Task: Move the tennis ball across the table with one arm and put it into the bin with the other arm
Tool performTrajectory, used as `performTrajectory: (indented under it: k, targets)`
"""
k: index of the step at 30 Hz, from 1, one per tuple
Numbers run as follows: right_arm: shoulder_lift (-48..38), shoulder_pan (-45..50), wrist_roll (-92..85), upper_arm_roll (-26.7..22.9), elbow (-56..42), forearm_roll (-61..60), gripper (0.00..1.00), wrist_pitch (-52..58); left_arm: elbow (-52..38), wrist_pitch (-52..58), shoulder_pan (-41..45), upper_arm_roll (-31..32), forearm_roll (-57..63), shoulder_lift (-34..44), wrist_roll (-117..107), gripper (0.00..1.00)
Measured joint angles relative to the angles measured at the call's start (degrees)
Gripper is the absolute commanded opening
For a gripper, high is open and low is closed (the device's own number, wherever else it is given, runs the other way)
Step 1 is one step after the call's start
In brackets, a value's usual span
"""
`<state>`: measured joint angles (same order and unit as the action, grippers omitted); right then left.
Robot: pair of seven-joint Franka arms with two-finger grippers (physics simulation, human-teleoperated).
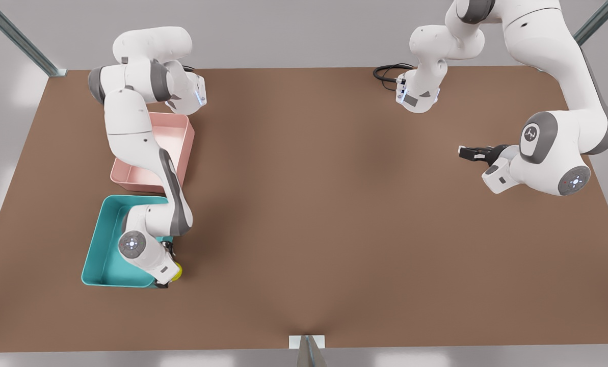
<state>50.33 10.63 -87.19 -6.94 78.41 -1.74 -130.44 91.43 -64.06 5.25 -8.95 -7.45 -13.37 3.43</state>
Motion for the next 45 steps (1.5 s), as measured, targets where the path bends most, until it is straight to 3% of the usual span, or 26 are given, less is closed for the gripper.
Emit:
performTrajectory:
  k: [15,20,21,22,23,24,25,32,36,43,44,45]
  targets:
    - [2.9,0.2,-2.3,-0.4,-0.3,-0.1,1.00,-2.1,-0.6,-1.2,0.2,0.2,0.2,-1.8,0.4,1.00]
    - [3.3,0.2,-2.7,-0.4,-0.3,-0.7,0.98,-2.4,-1.7,-4.5,0.3,4.4,4.6,-0.7,0.5,1.00]
    - [3.4,0.2,-2.8,-0.4,-0.4,-0.8,0.88,-2.5,-1.7,-5.0,0.2,4.5,5.0,-0.7,0.6,1.00]
    - [3.5,0.2,-2.9,-0.4,-0.4,-0.8,0.68,-2.5,-1.7,-5.3,0.2,4.5,5.3,-0.7,0.6,1.00]
    - [3.5,0.2,-2.9,-0.4,-0.4,-0.9,0.55,-2.6,-1.8,-5.6,0.2,4.5,5.6,-0.7,0.6,1.00]
    - [3.5,0.2,-3.0,-0.3,-0.4,-0.9,0.46,-2.6,-2.0,-5.9,0.2,4.6,5.7,-0.7,0.6,1.00]
    - [3.5,0.3,-3.1,-0.3,-0.5,-0.9,0.46,-2.6,-2.1,-6.0,0.2,4.6,5.9,-0.7,0.7,1.00]
    - [0.5,2.8,-3.1,-0.1,-1.2,-3.0,0.47,-2.0,-2.2,-6.6,0.3,4.6,6.2,-0.9,0.7,1.00]
    - [-5.5,2.8,-1.6,-0.7,-1.1,-3.6,0.48,2.3,-2.2,-6.7,0.3,4.6,6.2,-1.0,0.7,1.00]
    - [-9.7,-1.2,1.1,-7.8,0.4,-3.7,0.49,13.0,-2.2,-6.5,0.5,4.6,6.2,-0.9,0.7,1.00]
    - [-9.0,-1.8,1.5,-8.2,0.5,-3.7,0.94,13.7,-2.2,-6.4,0.5,4.6,6.1,-0.9,0.7,1.00]
    - [-8.1,-2.1,1.9,-8.4,0.4,-3.8,1.00,14.2,-2.2,-6.4,0.5,4.6,6.1,-0.9,0.7,1.00]
